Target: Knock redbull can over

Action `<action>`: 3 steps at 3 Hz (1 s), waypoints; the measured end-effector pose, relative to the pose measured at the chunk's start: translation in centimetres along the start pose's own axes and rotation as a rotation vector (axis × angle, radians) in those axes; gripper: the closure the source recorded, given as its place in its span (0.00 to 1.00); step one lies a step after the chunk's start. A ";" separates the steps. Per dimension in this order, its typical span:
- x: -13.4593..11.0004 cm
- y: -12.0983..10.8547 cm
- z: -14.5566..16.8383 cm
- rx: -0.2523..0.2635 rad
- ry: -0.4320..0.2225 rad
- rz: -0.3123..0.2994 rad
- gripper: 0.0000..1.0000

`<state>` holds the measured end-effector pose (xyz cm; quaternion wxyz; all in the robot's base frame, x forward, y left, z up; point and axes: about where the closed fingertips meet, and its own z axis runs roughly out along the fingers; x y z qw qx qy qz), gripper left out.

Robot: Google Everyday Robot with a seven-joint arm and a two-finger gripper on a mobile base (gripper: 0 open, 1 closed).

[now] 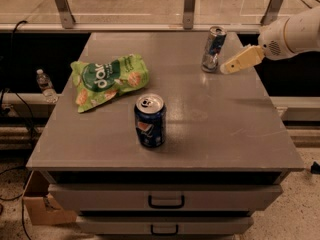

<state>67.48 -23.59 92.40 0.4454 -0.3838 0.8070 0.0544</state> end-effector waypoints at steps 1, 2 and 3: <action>0.5 -1.1 1.7 0.016 -0.036 0.103 0.00; 0.5 -1.6 3.8 -0.011 -0.059 0.157 0.00; 0.7 -1.6 5.8 -0.034 -0.064 0.173 0.00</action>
Offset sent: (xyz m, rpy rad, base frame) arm 0.0542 0.0033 -0.0311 0.2197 0.0545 -0.0810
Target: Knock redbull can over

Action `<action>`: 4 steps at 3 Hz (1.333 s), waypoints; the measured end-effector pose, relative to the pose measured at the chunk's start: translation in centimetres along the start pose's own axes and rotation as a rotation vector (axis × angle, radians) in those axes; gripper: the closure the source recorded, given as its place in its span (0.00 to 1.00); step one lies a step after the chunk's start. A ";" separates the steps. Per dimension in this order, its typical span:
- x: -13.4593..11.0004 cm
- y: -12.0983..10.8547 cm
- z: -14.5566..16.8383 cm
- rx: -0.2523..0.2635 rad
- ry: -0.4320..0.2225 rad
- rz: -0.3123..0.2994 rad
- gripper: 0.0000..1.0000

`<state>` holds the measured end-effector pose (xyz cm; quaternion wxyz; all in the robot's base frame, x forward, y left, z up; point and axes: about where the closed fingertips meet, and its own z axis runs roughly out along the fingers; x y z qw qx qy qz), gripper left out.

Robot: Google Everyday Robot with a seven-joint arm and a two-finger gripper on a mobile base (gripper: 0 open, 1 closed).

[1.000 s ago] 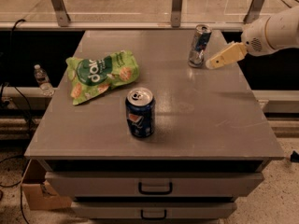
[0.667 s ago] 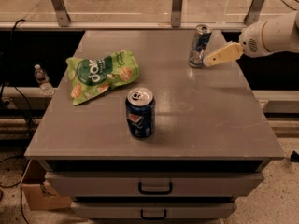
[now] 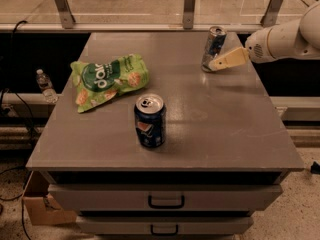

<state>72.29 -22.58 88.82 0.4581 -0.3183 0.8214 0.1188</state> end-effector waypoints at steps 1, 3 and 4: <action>0.0 0.1 1.6 -0.015 -0.030 0.003 0.00; -0.5 0.7 3.4 -0.020 -0.107 0.007 0.18; -0.6 1.0 4.0 -0.025 -0.117 0.006 0.42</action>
Offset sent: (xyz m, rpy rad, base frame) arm 0.0227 0.0197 -0.0093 0.1122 -0.1202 0.0221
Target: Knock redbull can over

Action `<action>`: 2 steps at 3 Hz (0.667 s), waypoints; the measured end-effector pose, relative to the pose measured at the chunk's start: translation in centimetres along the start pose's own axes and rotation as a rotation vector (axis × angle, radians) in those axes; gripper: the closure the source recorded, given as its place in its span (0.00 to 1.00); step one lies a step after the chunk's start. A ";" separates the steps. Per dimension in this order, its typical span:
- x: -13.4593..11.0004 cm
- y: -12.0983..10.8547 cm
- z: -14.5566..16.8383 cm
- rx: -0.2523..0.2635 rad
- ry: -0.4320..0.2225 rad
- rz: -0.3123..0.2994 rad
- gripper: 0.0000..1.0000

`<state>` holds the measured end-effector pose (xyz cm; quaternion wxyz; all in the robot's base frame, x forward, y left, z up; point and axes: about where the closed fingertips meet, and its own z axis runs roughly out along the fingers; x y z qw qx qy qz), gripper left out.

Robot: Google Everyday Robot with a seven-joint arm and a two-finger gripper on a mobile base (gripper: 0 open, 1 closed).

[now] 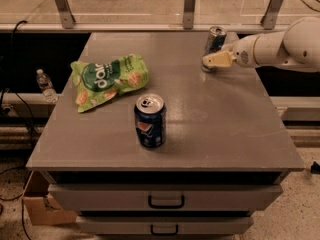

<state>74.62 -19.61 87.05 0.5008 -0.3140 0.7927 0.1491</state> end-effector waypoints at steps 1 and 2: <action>0.0 0.3 0.4 -0.009 0.006 -0.006 0.65; -0.7 0.4 0.1 -0.026 0.027 -0.056 0.87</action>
Offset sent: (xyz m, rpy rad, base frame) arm -0.0045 0.0028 0.0268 -0.1519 -0.0217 0.1209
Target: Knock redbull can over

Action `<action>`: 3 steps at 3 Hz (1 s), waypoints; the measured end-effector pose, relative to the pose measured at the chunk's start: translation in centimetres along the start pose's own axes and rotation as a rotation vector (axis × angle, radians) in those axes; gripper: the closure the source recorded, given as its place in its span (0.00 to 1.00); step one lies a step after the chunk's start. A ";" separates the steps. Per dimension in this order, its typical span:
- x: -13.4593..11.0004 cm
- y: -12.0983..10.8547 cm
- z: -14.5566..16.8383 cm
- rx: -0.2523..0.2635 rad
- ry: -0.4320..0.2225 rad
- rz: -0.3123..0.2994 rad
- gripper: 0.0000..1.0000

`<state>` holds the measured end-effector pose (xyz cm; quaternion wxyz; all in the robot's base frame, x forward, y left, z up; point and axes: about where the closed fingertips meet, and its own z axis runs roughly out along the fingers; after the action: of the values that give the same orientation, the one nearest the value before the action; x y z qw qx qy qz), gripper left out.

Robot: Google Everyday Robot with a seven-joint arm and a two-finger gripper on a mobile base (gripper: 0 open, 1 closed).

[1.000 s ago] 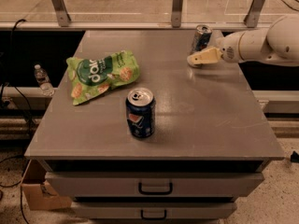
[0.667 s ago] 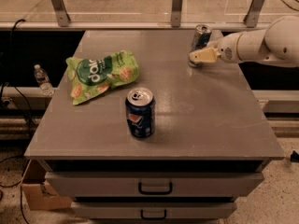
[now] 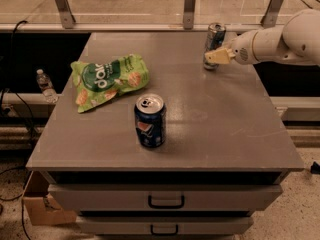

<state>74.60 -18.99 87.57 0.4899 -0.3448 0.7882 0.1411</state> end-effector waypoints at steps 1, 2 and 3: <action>-1.0 0.4 -0.8 -0.027 0.048 -0.114 1.00; -1.7 1.2 -1.5 -0.045 0.180 -0.264 1.00; -1.5 1.3 -1.6 -0.084 0.345 -0.438 1.00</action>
Offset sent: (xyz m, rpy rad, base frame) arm -0.0227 -0.0040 0.0356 -0.5967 0.0264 0.2304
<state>73.04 -18.34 89.47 0.3527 -0.5459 0.7600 0.0034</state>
